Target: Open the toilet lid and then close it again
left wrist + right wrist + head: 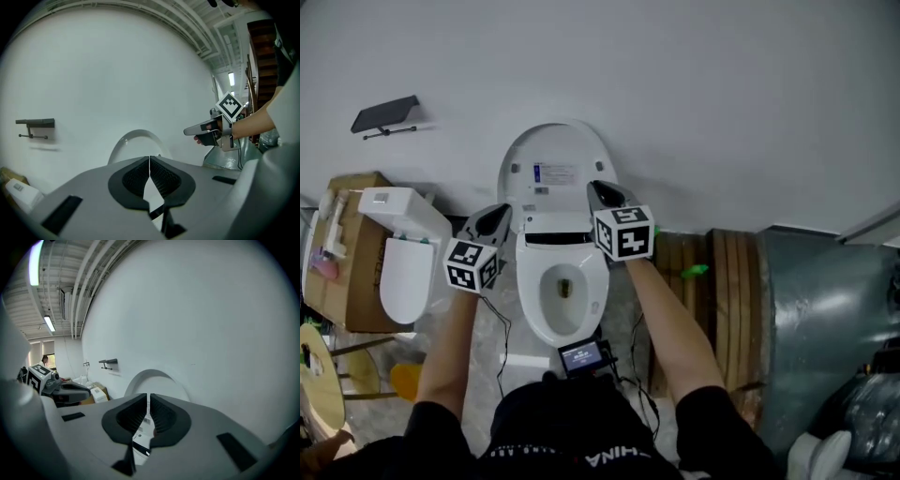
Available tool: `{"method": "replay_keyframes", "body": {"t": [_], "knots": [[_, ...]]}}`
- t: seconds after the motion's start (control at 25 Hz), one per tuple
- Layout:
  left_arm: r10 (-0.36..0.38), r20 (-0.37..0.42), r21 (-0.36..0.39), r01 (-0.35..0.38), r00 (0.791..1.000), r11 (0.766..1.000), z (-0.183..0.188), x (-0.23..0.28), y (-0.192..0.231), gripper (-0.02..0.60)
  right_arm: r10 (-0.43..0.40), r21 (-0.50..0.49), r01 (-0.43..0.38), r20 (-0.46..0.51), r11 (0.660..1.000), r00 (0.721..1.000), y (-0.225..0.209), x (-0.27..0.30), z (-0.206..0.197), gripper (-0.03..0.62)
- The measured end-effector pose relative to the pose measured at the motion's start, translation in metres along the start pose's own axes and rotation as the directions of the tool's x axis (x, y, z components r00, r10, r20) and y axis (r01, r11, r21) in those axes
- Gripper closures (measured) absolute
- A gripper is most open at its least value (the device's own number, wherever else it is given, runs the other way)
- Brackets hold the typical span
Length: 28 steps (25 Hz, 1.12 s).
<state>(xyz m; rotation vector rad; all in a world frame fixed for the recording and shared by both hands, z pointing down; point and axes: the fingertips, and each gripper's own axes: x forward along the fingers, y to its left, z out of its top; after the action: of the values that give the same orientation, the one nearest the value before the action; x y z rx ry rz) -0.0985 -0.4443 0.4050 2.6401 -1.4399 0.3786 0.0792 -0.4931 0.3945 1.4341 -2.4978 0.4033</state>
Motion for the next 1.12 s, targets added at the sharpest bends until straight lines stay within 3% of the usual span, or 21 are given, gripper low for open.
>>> {"method": "replay_keyframes", "body": {"t": [0.32,0.56,0.88,1.12], "knots": [[-0.1,0.01,0.01,0.1,0.995,0.995,-0.026,-0.09,-0.03,0.572,-0.014,0.054,0.012,0.051,0.998,0.999,0.09,-0.069,-0.031,0.58],[-0.158,0.015,0.003,0.158,0.987,0.987,-0.039,-0.147,-0.055,0.572,-0.009,0.055,0.009,0.007,0.998,1.0,0.141,-0.122,-0.063,0.58],[-0.162,0.024,-0.037,0.163,0.986,0.986,-0.048,-0.18,-0.091,0.572,-0.012,0.004,0.012,-0.033,1.0,0.999,0.15,-0.17,-0.084,0.58],[-0.117,0.026,-0.067,0.119,0.993,0.991,-0.048,-0.18,-0.116,0.572,0.009,-0.022,-0.01,-0.045,1.0,0.999,0.141,-0.197,-0.095,0.58]]}}
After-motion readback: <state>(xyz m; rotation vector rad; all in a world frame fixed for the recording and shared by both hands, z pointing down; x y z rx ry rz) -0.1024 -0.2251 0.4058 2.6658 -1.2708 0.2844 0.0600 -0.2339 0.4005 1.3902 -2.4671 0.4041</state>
